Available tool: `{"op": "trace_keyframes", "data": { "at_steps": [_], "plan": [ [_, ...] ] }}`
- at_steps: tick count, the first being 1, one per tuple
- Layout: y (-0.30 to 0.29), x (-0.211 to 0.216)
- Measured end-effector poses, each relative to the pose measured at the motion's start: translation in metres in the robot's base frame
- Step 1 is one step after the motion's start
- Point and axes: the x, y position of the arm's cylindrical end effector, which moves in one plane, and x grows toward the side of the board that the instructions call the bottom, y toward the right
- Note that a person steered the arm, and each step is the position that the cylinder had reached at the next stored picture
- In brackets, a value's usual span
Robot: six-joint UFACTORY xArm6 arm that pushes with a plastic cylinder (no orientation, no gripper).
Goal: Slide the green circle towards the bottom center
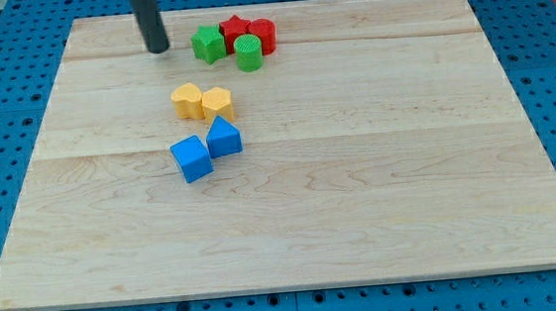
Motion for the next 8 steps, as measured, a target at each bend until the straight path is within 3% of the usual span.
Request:
{"op": "trace_keyframes", "data": {
  "at_steps": [1, 8],
  "plan": [
    [0.027, 0.000],
    [0.026, -0.033]
  ]
}}
